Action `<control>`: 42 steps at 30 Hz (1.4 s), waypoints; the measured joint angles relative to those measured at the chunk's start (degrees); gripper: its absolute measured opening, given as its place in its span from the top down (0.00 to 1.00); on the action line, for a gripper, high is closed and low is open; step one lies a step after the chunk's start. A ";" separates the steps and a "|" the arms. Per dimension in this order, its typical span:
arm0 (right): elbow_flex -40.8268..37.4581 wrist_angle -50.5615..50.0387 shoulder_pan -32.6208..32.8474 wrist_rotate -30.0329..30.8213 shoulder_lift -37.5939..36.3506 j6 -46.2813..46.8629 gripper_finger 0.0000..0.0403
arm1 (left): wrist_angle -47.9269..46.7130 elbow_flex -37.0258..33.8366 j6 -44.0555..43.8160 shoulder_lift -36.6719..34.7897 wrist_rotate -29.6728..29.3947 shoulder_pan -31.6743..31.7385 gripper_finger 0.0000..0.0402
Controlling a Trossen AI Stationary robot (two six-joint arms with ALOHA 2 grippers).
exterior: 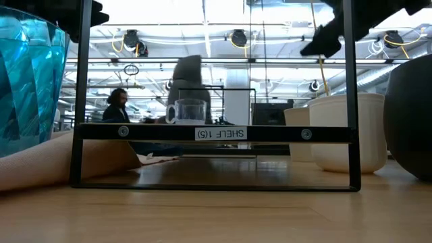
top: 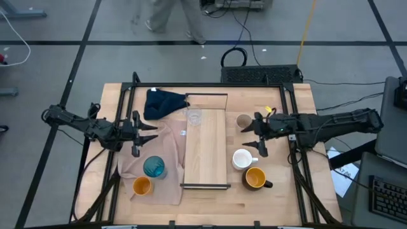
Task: Stack small to large cups/mugs on shelf
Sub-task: Put the white mug on the shelf
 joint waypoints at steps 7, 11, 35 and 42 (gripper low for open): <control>4.39 -8.24 1.38 -0.03 7.79 -0.09 0.35 | 0.31 -0.13 0.01 0.01 -0.07 0.00 0.63; 7.26 -12.23 2.13 -0.04 11.74 -1.15 0.35 | 0.31 -0.13 -0.09 0.01 -0.09 0.00 0.63; 9.30 -16.45 2.55 -2.97 24.59 -1.23 0.35 | -0.06 -0.15 -0.39 0.01 -0.09 -0.02 0.63; 9.26 -16.72 2.55 -2.97 27.05 -2.51 0.35 | -0.08 -0.15 -0.39 0.01 -0.08 -0.02 0.63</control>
